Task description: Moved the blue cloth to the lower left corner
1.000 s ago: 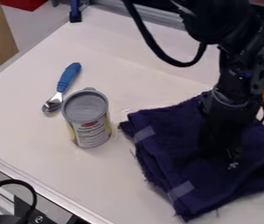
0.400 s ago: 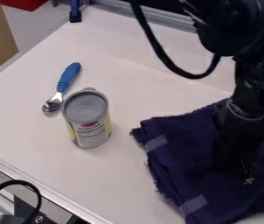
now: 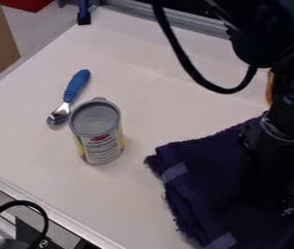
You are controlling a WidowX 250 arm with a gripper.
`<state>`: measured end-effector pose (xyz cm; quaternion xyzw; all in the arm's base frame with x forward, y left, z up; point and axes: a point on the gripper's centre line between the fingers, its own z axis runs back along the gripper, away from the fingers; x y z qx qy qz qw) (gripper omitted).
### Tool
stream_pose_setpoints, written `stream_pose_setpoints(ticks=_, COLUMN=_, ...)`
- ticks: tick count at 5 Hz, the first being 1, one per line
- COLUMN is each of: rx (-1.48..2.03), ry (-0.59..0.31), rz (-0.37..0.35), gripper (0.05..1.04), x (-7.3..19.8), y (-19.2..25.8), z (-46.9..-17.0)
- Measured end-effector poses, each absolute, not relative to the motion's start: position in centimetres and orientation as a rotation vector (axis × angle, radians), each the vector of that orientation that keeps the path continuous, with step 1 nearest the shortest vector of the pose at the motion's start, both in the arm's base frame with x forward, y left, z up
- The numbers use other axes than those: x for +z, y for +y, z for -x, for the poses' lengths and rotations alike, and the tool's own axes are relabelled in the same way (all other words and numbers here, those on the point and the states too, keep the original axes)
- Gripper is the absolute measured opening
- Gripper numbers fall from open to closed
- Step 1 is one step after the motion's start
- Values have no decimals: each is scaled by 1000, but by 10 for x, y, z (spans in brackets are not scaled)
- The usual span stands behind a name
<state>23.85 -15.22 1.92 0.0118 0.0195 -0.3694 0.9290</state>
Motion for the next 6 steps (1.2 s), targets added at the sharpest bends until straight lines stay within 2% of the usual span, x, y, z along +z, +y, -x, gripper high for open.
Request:
stream_pose_setpoints(ticks=1, rx=-593, ry=45, rz=-61, gripper=228, x=30, y=-143, z=-252)
stream_pose_setpoints(ticks=2, rx=-438, ry=19, rz=-83, gripper=475, x=34, y=-132, z=-264)
stream_pose_setpoints(ticks=3, rx=-385, ry=40, rz=-72, gripper=773, x=35, y=-127, z=-264)
stream_pose_setpoints(ticks=4, rx=-331, ry=19, rz=-67, gripper=990, x=46, y=-121, z=-267)
stream_pose_setpoints(ticks=6, rx=-8, ry=-89, rz=-59, gripper=999, x=75, y=-75, z=-290)
